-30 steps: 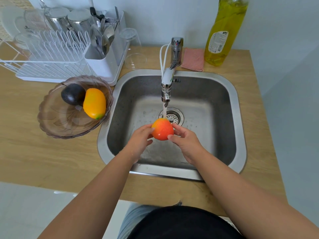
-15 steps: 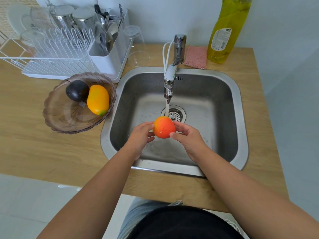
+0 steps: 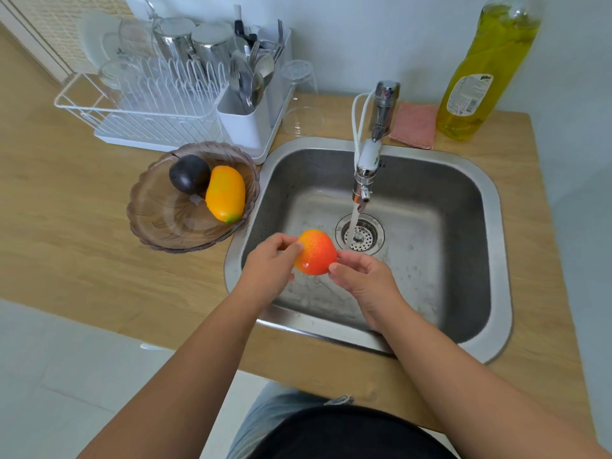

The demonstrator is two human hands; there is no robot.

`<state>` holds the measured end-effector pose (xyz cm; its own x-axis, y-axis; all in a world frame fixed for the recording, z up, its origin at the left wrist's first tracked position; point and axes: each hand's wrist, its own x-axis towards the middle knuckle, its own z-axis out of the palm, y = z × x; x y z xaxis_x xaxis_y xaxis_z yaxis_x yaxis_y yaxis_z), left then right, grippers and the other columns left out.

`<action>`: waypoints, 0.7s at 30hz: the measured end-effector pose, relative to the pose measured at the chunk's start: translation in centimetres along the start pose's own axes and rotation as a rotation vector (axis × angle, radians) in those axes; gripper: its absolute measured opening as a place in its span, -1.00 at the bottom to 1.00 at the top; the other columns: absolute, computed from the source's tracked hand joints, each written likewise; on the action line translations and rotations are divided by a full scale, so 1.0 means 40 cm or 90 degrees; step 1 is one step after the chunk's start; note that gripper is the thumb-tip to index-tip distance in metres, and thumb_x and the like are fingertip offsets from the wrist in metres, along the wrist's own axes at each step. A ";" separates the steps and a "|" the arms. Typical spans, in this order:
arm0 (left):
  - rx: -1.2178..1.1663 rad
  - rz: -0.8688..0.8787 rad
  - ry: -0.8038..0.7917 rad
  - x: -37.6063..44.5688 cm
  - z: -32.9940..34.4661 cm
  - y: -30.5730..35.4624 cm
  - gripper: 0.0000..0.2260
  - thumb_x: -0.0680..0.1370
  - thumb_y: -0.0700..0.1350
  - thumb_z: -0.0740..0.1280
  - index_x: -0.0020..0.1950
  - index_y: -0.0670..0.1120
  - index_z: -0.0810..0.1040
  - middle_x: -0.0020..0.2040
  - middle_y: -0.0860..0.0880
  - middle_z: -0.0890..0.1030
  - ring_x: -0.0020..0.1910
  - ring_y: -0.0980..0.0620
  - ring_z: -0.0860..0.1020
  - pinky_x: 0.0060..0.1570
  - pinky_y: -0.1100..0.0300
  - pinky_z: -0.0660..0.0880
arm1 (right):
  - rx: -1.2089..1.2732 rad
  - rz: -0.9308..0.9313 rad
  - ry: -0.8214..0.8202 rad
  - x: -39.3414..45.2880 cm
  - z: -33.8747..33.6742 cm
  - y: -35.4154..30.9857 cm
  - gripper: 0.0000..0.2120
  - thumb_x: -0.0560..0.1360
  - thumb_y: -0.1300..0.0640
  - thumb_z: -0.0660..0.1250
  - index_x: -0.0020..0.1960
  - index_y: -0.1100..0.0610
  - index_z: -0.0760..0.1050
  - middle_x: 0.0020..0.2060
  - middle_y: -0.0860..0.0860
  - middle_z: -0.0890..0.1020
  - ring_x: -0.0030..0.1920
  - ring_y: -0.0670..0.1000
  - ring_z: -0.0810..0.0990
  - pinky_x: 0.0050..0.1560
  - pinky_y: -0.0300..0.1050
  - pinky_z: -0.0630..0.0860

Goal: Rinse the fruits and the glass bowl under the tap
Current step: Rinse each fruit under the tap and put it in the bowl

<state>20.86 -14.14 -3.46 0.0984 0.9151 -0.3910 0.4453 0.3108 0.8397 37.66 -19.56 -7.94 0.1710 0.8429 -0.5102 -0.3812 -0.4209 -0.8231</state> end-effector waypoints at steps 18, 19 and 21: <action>-0.042 0.161 0.033 0.070 -0.491 0.023 -0.61 0.51 -0.10 0.50 0.33 0.09 0.56 0.23 0.10 0.63 0.08 0.08 0.69 -0.09 0.24 0.61 | -0.515 -0.289 -0.189 0.109 0.452 -0.164 -0.33 0.35 -0.07 0.53 0.38 -0.27 0.34 -0.01 -0.10 0.62 0.09 0.01 0.53 0.20 -0.07 0.47; -0.039 0.164 0.027 0.078 -0.507 0.016 -0.62 0.52 -0.12 0.49 0.32 0.06 0.57 0.23 0.10 0.63 0.08 0.07 0.69 -0.11 0.29 0.60 | -0.559 -0.312 -0.179 0.114 0.470 -0.164 -0.32 0.35 -0.11 0.52 0.40 -0.26 0.34 -0.02 -0.11 0.62 0.13 0.04 0.50 0.25 -0.01 0.44; -0.037 0.166 0.008 0.096 -0.534 0.002 -0.63 0.53 -0.16 0.47 0.31 0.05 0.55 0.23 0.11 0.61 0.09 0.08 0.69 -0.10 0.32 0.58 | -0.638 -0.340 -0.145 0.126 0.501 -0.163 -0.31 0.33 -0.19 0.49 0.41 -0.25 0.33 0.06 -0.12 0.62 0.23 0.10 0.41 0.32 0.11 0.35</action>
<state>2.25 -5.12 3.16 0.1918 0.9693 -0.1540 0.3541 0.0780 0.9319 22.81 -5.85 -0.14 -0.1138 0.9913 -0.0657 0.5981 0.0155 -0.8013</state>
